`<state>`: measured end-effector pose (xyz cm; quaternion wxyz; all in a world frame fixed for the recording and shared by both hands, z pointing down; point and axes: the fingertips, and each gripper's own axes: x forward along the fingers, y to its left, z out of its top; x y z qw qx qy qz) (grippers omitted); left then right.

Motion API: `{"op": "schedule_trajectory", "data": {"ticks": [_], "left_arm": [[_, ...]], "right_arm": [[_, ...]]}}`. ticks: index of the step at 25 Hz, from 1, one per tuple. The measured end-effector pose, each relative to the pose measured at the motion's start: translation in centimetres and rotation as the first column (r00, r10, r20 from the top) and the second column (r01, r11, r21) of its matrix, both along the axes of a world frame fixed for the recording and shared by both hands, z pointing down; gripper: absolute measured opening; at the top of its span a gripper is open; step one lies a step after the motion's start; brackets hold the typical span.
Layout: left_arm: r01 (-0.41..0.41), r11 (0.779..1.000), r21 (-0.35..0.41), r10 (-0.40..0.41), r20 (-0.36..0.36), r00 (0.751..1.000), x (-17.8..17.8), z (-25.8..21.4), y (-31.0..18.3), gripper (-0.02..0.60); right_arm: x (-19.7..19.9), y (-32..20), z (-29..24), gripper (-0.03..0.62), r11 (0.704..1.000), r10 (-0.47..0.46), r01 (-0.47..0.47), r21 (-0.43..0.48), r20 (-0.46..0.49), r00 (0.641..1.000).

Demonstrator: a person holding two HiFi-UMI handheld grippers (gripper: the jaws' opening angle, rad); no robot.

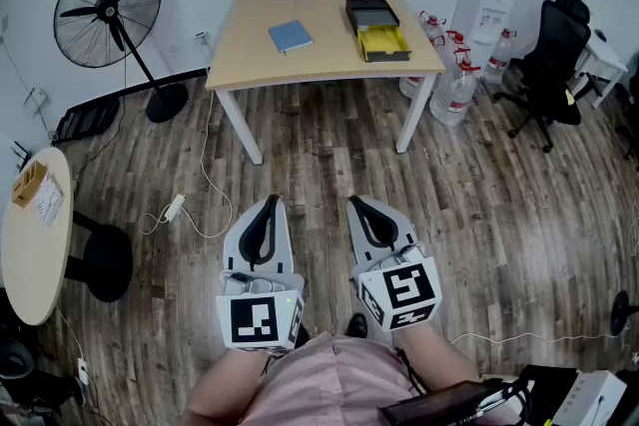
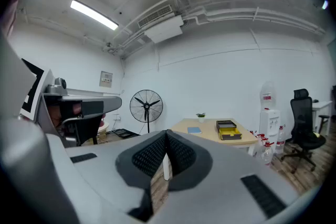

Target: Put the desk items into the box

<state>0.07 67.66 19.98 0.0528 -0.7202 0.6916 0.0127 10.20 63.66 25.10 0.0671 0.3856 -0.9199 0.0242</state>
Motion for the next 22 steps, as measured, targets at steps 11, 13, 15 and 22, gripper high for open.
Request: {"op": "schedule_trajectory", "data": {"ticks": [11, 13, 15, 22], "left_arm": [[0.058, 0.998, -0.019, -0.058, -0.011, 0.998, 3.9, 1.2, -1.8, 0.011], [0.073, 0.997, -0.032, -0.074, -0.012, 0.997, 4.2, 1.8, -2.1, 0.011], [0.083, 0.995, -0.05, -0.083, -0.008, 0.996, 4.4, 2.4, -2.5, 0.011], [0.098, 0.991, -0.087, -0.099, -0.007, 0.995, 3.3, 4.1, -6.1, 0.011]], "right_arm": [[4.3, -2.2, 0.9, 0.002, 0.999, -0.041, 0.042, -0.013, 0.02, 0.999], [4.8, -2.8, 1.3, 0.003, 0.998, -0.054, 0.054, -0.02, 0.019, 0.998], [5.0, -3.4, 1.9, 0.012, 0.997, -0.063, 0.064, -0.035, 0.019, 0.998], [3.7, -7.0, 3.7, 0.022, 0.993, -0.089, 0.09, -0.073, 0.016, 0.996]]}}
